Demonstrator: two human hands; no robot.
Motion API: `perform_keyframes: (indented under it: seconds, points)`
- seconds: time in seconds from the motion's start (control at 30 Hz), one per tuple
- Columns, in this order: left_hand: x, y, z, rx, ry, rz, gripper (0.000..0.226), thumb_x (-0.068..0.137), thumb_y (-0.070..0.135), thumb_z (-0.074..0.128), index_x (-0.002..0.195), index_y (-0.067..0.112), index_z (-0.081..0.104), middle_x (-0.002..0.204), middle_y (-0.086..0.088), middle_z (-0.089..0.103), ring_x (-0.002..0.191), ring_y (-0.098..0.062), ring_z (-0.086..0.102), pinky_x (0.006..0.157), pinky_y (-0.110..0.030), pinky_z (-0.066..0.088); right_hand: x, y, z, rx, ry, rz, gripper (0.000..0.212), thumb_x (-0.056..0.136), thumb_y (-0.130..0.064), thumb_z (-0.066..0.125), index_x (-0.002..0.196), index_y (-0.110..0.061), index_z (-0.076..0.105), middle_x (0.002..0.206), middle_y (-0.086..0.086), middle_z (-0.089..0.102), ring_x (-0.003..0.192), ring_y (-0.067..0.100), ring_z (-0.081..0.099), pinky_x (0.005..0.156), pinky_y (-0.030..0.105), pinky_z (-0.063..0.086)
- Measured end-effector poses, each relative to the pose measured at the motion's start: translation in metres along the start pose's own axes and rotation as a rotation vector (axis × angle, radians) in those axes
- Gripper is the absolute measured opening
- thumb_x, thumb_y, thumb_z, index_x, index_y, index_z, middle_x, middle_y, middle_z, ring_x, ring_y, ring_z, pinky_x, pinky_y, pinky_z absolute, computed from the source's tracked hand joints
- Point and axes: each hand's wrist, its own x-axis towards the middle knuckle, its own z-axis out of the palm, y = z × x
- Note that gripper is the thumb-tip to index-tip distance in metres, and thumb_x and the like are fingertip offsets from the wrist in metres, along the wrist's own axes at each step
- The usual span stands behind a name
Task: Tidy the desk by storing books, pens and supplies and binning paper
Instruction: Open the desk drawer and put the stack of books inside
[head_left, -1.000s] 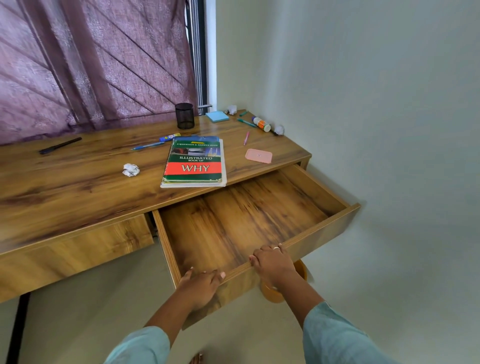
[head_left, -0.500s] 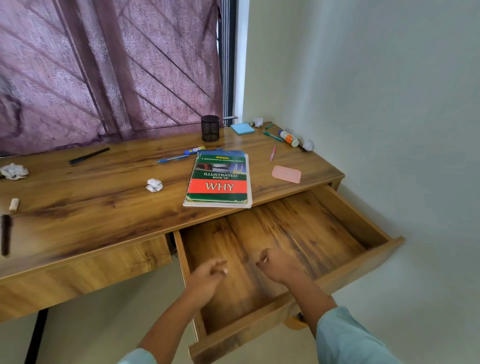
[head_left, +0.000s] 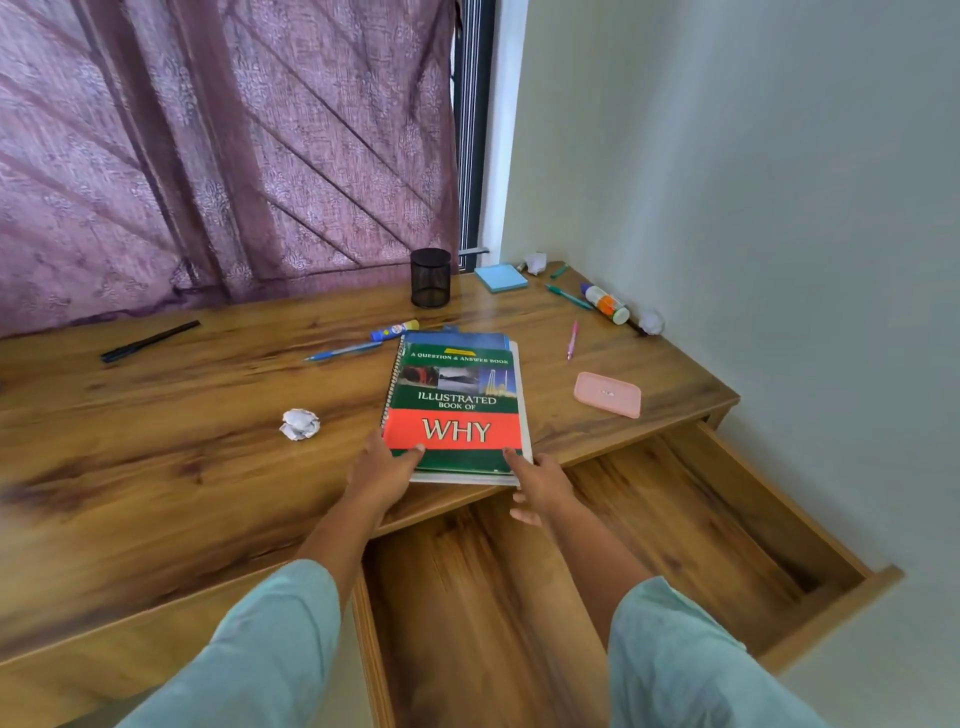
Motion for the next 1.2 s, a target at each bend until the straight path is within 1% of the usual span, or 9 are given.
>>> perform_keyframes:
  seconds: [0.17,0.4,0.57,0.73,0.83,0.9,1.03,1.13,1.2]
  points:
    - [0.023,0.015,0.001,0.052,0.089,-0.113,0.067,0.077,0.056,0.063,0.127,0.015,0.046,0.126,-0.009,0.057,0.113,-0.031,0.054,0.097,-0.047,0.045,0.026,-0.003,0.006,0.126,0.06,0.059,0.055,0.08,-0.033,0.076,0.118,-0.008,0.044,0.112,0.014,0.061,0.083,0.022,0.065,0.056,0.029,0.055]
    - [0.019,0.034,-0.001,-0.586,-0.174,-0.351,0.034,0.078,0.036,0.074,0.092,0.011,0.056,0.097,-0.009,0.064,0.084,-0.022,0.059,0.074,-0.034,0.05,0.037,-0.021,-0.018,0.167,-0.009,0.049,0.029,0.083,-0.031,0.072,0.098,-0.011,0.057,0.053,0.001,0.059,0.04,0.007,0.053,0.043,0.019,0.047]
    - [0.0,0.032,0.004,-0.73,-0.344,-0.414,0.039,0.077,0.024,0.076,0.104,0.008,0.054,0.099,-0.014,0.063,0.086,-0.026,0.063,0.065,-0.032,0.053,0.027,-0.026,-0.033,0.264,-0.113,0.065,0.017,0.087,-0.011,0.068,0.098,-0.01,0.055,0.094,0.01,0.065,0.082,0.019,0.064,0.072,0.035,0.056]
    - [-0.016,0.013,0.013,-0.711,-0.291,-0.211,0.055,0.075,0.017,0.077,0.121,0.022,0.047,0.111,-0.009,0.065,0.098,-0.028,0.065,0.075,-0.039,0.056,0.02,0.009,-0.05,0.335,-0.195,-0.01,0.033,0.084,-0.004,0.068,0.115,-0.007,0.058,0.109,0.011,0.069,0.099,0.023,0.067,0.076,0.034,0.057]
    - [-0.032,0.007,0.007,-0.675,-0.313,-0.069,0.063,0.069,0.018,0.08,0.121,0.029,0.046,0.113,-0.004,0.066,0.102,-0.026,0.064,0.081,-0.043,0.056,0.013,0.025,-0.068,0.34,-0.298,-0.112,0.066,0.06,-0.011,0.087,0.119,-0.007,0.056,0.109,0.01,0.071,0.101,0.025,0.068,0.08,0.036,0.055]
    - [-0.04,0.01,-0.002,-0.626,-0.39,-0.028,0.07,0.062,0.018,0.085,0.118,0.035,0.046,0.113,-0.001,0.067,0.103,-0.025,0.064,0.084,-0.045,0.054,0.013,0.018,-0.079,0.339,-0.399,-0.172,0.092,0.041,-0.011,0.095,0.123,-0.005,0.053,0.113,0.018,0.068,0.104,0.035,0.066,0.087,0.051,0.053]
    - [-0.045,0.023,-0.007,-0.515,-0.509,-0.013,0.083,0.053,0.018,0.09,0.121,0.033,0.046,0.111,-0.006,0.07,0.101,-0.028,0.066,0.087,-0.048,0.053,0.02,-0.027,-0.09,0.376,-0.416,-0.282,0.077,0.048,0.006,0.084,0.118,-0.006,0.054,0.105,0.027,0.068,0.093,0.045,0.065,0.086,0.065,0.048]
    - [-0.058,0.027,0.01,-0.41,-0.333,0.059,0.071,0.061,0.022,0.083,0.123,0.023,0.049,0.107,-0.005,0.071,0.092,-0.023,0.07,0.084,-0.043,0.055,0.017,-0.028,-0.097,0.337,-0.367,-0.324,0.095,0.033,-0.008,0.096,0.118,0.003,0.053,0.103,0.03,0.067,0.094,0.048,0.064,0.086,0.067,0.048]
    - [-0.067,0.025,0.026,-0.4,-0.229,0.135,0.065,0.061,0.022,0.084,0.119,0.022,0.054,0.108,-0.004,0.071,0.091,-0.02,0.07,0.084,-0.042,0.056,0.015,-0.01,-0.106,0.309,-0.358,-0.335,0.083,0.04,-0.004,0.093,0.114,0.001,0.055,0.103,0.028,0.067,0.094,0.048,0.064,0.084,0.064,0.05]
